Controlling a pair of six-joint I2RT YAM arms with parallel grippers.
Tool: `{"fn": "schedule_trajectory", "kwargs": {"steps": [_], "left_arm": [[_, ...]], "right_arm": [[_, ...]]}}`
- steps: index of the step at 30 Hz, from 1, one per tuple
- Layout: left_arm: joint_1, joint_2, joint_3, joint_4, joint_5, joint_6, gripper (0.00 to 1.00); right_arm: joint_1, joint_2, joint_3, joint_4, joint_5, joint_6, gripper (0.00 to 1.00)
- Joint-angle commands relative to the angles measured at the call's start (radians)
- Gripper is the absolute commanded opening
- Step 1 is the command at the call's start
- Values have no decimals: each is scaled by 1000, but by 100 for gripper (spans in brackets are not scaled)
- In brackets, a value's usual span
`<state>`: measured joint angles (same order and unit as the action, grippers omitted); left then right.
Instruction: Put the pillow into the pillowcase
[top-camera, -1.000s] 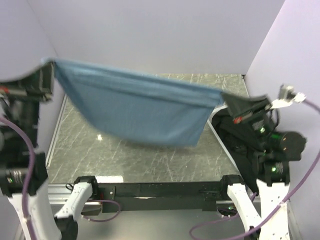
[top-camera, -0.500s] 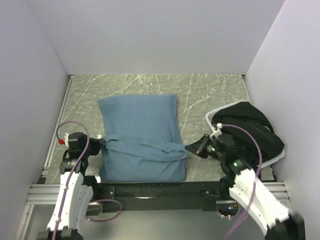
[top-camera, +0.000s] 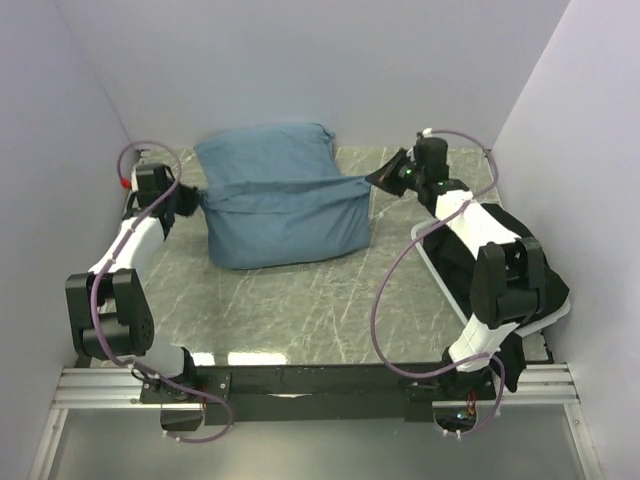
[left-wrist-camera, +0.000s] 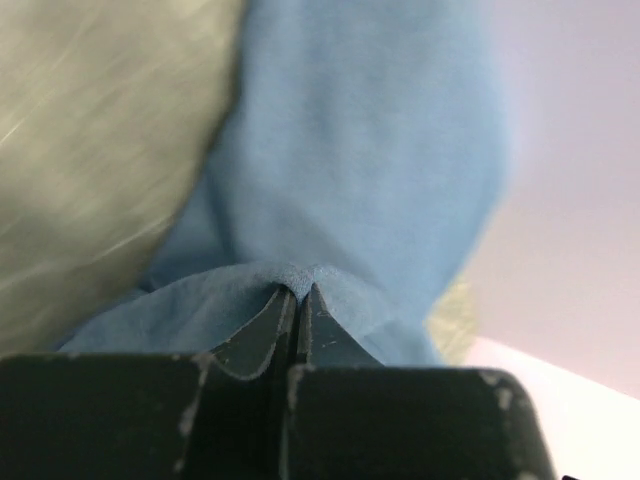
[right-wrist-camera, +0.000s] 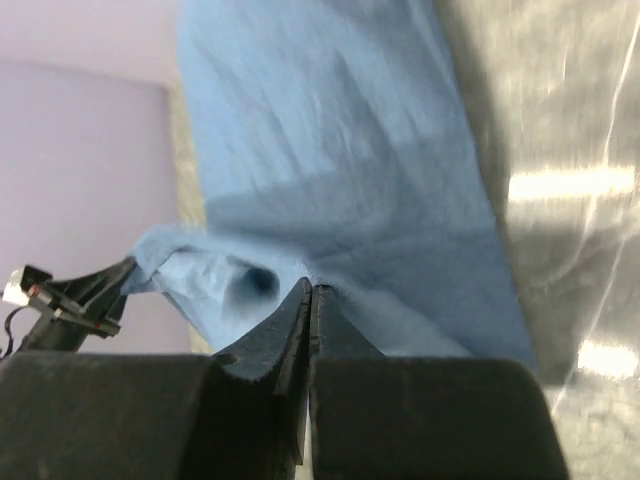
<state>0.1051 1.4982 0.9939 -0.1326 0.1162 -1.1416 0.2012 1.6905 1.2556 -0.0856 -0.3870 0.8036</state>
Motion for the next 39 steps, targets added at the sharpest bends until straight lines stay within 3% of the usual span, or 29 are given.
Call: {"fn": "schedule_trajectory", "kwargs": {"steps": [1,7,11,14,18,22,24,26,27,30,31,32,33,35,39], "left_arm": [[10,-24,92,15,16,51,1],[15,-306,-162,-110,-76,-35,1],[16,-675,-319,-304,-151,-60,1],[16,-919,-343,-523,-245,-69,1],[16,-1151,-331,-763,-300,-87,1],[16,-1321,-324,-964,-305,-130,13],[15,-1371,-310,-975,-291,-124,15],[15,-1418,-272,-1030,-293,-153,25],[15,-1426,-256,-1044,-296,-152,38],[15,-1428,-203,-1096,-317,-139,47],[15,-1420,-189,-1107,-322,-135,50],[16,-1417,-160,-1111,-328,-120,52],[16,-1414,-150,-1096,-326,-107,59],[16,-1405,-152,-1046,-293,-67,60],[18,-1311,-219,-841,-130,11,55]], "right_arm": [[-19,-37,61,-33,-41,-11,0],[-16,-329,-342,69,-102,32,0],[-16,-566,-637,58,-134,49,0],[-16,-780,-774,-31,-150,43,0],[-29,-1033,-789,-351,-75,11,0],[-28,-1286,-792,-540,-30,49,0],[-29,-1351,-806,-619,-33,54,5],[-29,-1426,-823,-676,-26,54,7],[-29,-1446,-829,-725,-29,62,8],[-29,-1525,-845,-801,-38,77,15],[-28,-1561,-838,-816,-36,78,19],[-28,-1577,-831,-832,-29,83,32],[-28,-1601,-822,-850,-15,88,38],[-29,-1608,-782,-862,-6,79,53],[-28,-1507,-725,-771,-7,20,58]]}}
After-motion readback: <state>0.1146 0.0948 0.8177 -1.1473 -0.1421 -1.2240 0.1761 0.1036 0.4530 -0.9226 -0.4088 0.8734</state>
